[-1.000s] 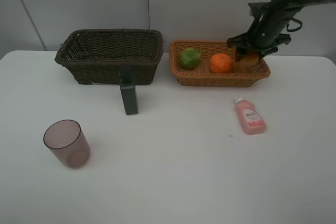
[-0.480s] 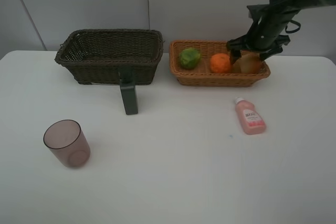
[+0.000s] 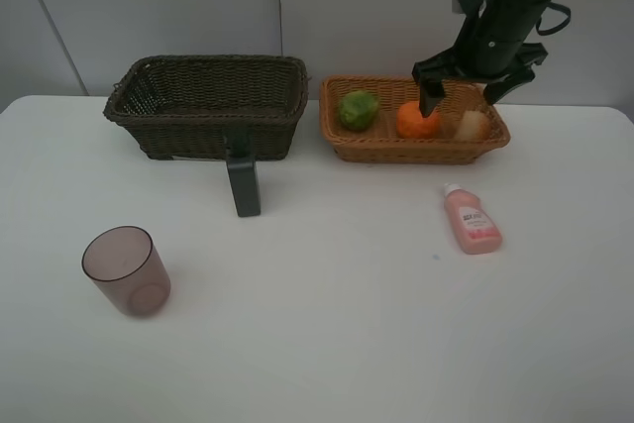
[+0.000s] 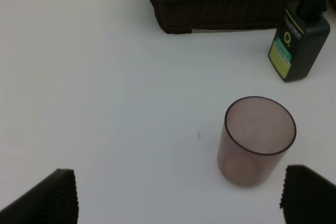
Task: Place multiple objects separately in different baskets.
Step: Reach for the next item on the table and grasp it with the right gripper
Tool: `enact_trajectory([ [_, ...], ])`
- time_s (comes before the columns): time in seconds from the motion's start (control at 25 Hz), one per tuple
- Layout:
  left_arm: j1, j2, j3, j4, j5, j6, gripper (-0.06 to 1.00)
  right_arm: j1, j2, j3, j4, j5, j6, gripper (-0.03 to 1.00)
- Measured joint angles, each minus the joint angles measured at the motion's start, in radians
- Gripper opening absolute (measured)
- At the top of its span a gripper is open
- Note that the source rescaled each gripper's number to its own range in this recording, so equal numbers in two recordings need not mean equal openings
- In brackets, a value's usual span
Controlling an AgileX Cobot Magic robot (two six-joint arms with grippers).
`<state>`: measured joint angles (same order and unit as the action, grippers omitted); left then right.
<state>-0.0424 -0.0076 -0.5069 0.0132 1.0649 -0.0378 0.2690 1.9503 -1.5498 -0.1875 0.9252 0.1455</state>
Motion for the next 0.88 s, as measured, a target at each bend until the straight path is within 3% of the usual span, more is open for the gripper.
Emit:
enact_trajectory([
  [0.16, 0.000, 0.000, 0.000, 0.000, 0.000, 0.000, 1.00, 0.033, -0.061, 0.146, 0.000, 0.006, 0.011, 0.99],
  [0.48, 0.000, 0.000, 0.000, 0.000, 0.000, 0.000, 1.00, 0.034, -0.143, 0.404, -0.001, -0.087, 0.060, 0.99],
  [0.72, 0.000, 0.000, 0.000, 0.000, 0.000, 0.000, 1.00, 0.032, -0.143, 0.509, 0.000, -0.213, 0.098, 0.99],
  [0.88, 0.000, 0.000, 0.000, 0.000, 0.000, 0.000, 1.00, 0.029, -0.120, 0.518, 0.001, -0.247, 0.113, 0.99],
])
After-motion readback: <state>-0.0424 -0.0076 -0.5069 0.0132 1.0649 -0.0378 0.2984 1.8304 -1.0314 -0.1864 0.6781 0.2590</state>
